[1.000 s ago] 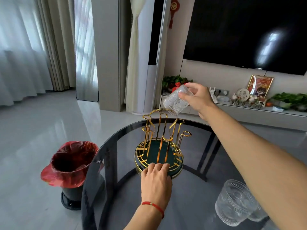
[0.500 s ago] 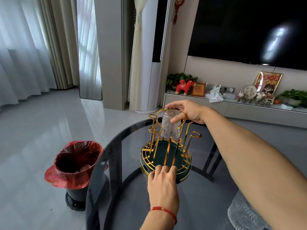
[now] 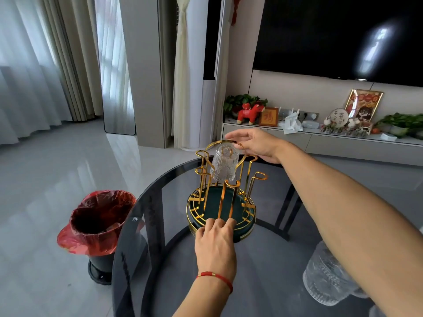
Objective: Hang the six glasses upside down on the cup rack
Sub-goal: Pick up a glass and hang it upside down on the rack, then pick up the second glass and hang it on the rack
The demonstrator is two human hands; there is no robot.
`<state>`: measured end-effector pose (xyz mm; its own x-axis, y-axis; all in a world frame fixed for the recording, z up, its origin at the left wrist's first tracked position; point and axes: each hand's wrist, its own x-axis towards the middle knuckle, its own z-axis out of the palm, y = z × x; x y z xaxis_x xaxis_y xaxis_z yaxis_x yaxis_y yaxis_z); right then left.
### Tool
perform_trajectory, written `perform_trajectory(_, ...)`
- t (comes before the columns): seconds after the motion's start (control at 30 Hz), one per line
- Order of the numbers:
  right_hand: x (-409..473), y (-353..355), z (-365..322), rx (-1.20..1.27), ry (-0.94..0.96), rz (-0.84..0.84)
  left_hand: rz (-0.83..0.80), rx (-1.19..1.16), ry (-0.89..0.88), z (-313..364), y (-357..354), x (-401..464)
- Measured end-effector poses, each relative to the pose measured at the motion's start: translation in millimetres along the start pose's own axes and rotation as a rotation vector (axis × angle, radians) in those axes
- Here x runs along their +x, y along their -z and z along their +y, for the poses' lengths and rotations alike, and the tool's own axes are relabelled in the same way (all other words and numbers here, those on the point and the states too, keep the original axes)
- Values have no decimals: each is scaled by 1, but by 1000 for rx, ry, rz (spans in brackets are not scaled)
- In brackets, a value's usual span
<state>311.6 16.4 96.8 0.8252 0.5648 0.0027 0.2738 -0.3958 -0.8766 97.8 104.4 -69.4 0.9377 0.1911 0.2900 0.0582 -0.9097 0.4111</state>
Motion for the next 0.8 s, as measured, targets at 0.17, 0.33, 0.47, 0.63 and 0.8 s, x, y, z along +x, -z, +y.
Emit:
perform_trajectory(0.17,-76,18,1,-117,69,241,2,18,-22,-2,4,0)
perform_trajectory(0.33,-203,29,10,-228,32,228,10,-12,-14,12,11,-12)
perform_trajectory(0.47,-279,15,29,-319,-21,226,56,-109,-125,26,25,-18)
perform_trajectory(0.63,-308,-11,64,-797,-236,76,-49,-318,-269,43,33,-37)
perform_trajectory(0.8,-302,-19,85,-1024,-286,46,-191,-317,-259,53,27,-46)
